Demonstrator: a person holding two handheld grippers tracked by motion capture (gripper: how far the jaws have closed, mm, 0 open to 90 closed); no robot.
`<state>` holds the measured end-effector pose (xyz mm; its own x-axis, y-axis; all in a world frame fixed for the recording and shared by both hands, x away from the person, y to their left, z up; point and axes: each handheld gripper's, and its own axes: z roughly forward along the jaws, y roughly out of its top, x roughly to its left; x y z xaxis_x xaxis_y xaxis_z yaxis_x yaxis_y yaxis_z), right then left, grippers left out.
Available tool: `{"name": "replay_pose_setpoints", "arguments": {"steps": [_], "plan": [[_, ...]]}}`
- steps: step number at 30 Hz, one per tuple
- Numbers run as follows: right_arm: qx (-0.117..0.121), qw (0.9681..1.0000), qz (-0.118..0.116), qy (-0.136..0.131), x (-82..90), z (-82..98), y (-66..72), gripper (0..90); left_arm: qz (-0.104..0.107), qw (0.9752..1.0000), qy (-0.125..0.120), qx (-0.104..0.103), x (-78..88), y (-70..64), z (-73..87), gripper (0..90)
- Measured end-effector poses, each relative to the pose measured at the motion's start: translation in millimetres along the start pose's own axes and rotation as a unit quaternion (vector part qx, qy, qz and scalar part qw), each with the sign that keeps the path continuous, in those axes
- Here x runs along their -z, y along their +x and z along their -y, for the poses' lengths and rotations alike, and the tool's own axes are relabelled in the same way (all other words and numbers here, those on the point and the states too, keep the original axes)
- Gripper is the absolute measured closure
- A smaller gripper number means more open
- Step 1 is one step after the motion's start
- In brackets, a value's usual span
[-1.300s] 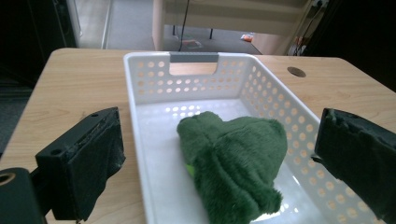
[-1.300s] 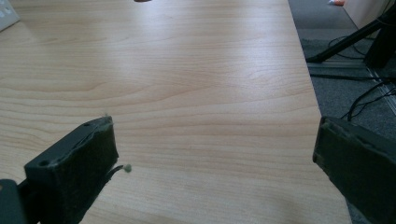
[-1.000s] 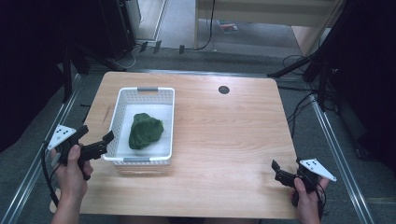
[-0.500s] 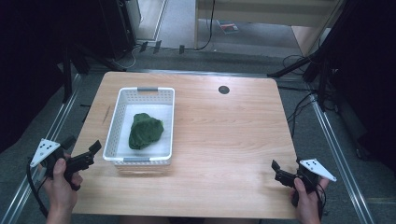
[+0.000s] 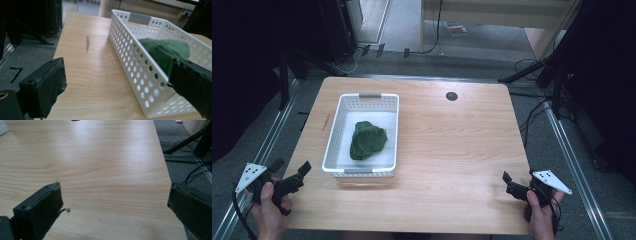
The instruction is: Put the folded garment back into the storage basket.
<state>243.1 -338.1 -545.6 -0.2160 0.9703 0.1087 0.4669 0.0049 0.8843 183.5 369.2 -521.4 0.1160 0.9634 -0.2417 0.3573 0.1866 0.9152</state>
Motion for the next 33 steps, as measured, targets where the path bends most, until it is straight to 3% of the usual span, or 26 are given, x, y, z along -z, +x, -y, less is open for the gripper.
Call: {"name": "replay_pose_setpoints", "arguments": {"steps": [2,11,18,21,24,33], "plan": [[0.001,1.0,0.0,0.0,0.0,0.0,0.0,0.0,-0.006,0.9999,0.011,-0.007,-1.9,5.5,8.3,2.0],[0.0,1.0,-0.002,-0.001,-0.1,0.0,-0.2,0.0,-0.012,0.9995,0.028,-0.001,-9.3,13.9,24.5,2.1],[0.0,1.0,-0.001,0.0,-0.1,-0.1,-0.1,0.0,-0.015,0.9993,0.032,-0.01,-11.5,11.4,26.7,2.0],[0.0,1.0,0.0,0.0,-0.1,0.0,0.0,0.0,-0.028,0.9984,0.04,-0.03,-13.4,6.1,27.4,2.0],[0.002,1.0,0.0,0.001,0.0,0.0,0.1,0.1,-0.029,0.9983,0.039,-0.033,-13.9,4.7,27.6,2.1],[0.003,1.0,0.0,0.002,0.0,-0.1,0.8,0.0,-0.014,0.9988,0.044,-0.014,-14.5,8.6,27.0,2.1]]}}
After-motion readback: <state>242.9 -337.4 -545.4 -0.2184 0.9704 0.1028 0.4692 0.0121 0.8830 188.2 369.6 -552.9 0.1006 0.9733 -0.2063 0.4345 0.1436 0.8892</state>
